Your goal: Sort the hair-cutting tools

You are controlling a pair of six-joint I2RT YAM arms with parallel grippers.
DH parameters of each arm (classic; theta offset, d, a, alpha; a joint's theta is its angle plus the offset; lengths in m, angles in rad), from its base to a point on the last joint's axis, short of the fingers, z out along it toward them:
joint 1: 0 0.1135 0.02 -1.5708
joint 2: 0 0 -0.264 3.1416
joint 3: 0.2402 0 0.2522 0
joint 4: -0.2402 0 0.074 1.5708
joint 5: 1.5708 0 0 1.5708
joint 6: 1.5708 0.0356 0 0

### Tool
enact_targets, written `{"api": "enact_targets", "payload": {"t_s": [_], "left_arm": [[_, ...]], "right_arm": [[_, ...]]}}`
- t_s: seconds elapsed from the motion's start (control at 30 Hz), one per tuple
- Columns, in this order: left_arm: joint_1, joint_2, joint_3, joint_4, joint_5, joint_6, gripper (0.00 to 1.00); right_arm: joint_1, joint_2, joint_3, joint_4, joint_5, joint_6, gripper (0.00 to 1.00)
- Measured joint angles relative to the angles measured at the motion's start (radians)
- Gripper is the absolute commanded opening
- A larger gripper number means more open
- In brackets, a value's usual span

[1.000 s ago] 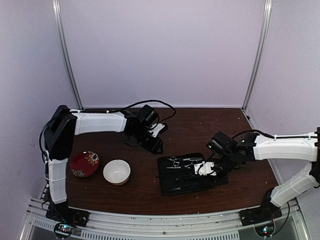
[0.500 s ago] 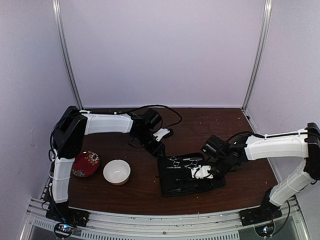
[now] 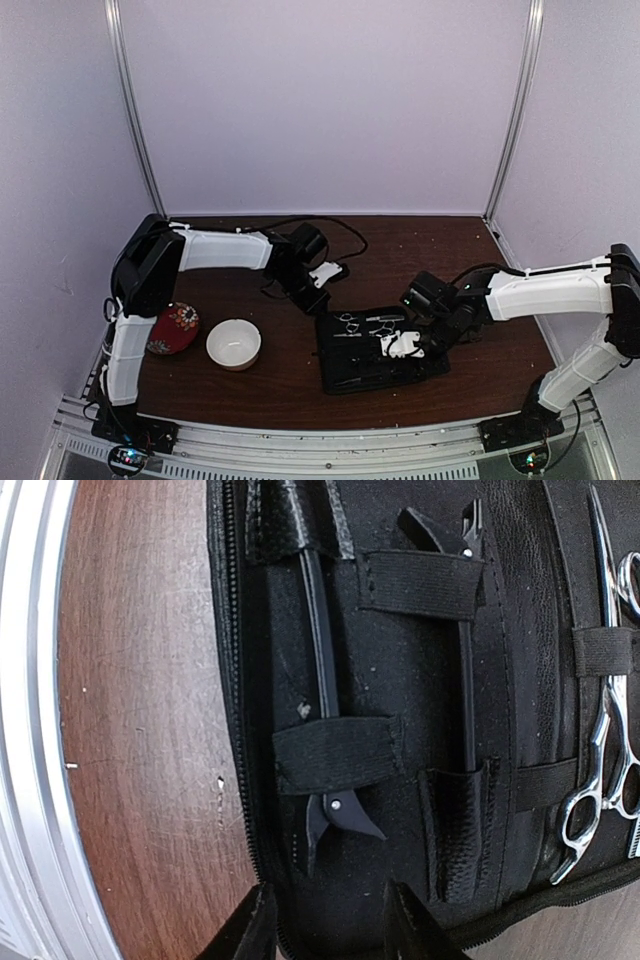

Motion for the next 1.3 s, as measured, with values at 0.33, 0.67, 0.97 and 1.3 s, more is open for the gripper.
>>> {"api": "enact_targets", "payload": {"t_s": [0.33, 0.67, 0.97, 1.3], "left_arm": [[-0.043, -0.056, -0.052, 0.042, -0.108, 0.019, 0.00], [-0.154, -0.342, -0.264, 0.274, -0.298, 0.099, 0.00], [-0.261, -0.416, -0.436, 0.493, -0.478, 0.181, 0.00], [-0.298, -0.443, -0.528, 0.615, -0.548, 0.193, 0.00]], "right_arm": [[-0.036, -0.032, 0.000, -0.010, -0.018, 0.008, 0.42], [-0.341, -0.192, 0.209, -0.096, -0.166, 0.022, 0.46], [-0.386, 0.019, 0.424, -0.179, -0.264, -0.025, 0.55], [-0.388, 0.164, 0.441, -0.250, -0.331, -0.054, 0.56]]}}
